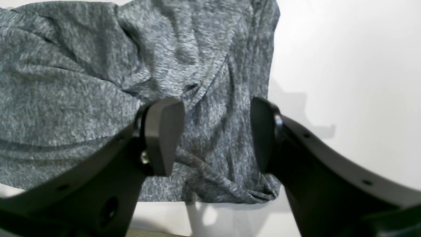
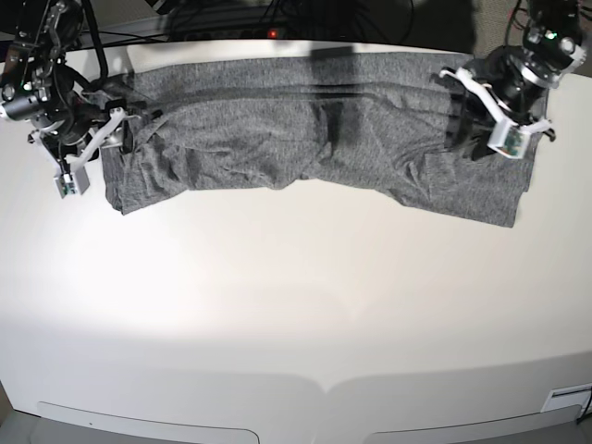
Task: Fold the T-shirt properly
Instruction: 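Pull the shirt's end with the left gripper to straighten the folded body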
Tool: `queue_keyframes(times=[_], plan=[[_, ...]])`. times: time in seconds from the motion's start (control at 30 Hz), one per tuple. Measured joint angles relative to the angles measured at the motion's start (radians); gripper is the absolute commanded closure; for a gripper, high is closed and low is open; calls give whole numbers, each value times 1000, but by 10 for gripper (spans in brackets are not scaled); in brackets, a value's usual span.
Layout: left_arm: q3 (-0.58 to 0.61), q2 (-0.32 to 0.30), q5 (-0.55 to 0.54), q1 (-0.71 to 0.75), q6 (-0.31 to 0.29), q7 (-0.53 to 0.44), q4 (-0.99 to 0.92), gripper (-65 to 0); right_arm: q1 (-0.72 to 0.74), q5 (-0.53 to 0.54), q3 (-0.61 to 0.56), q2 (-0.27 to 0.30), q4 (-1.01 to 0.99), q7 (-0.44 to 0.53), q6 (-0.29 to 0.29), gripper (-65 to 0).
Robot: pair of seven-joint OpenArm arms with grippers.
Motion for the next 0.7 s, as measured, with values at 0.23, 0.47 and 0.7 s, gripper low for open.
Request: queue_keyframes(times=[0.23, 0.47, 0.7], plan=[[68, 0, 117, -136, 30, 12, -158, -185, 0, 0, 0, 0, 0, -11, 0, -356], [68, 0, 158, -201, 31, 83, -210, -185, 0, 0, 0, 0, 0, -11, 0, -356], [68, 0, 163, -201, 31, 88, -219, -153, 0, 0, 0, 0, 0, -11, 0, -356]])
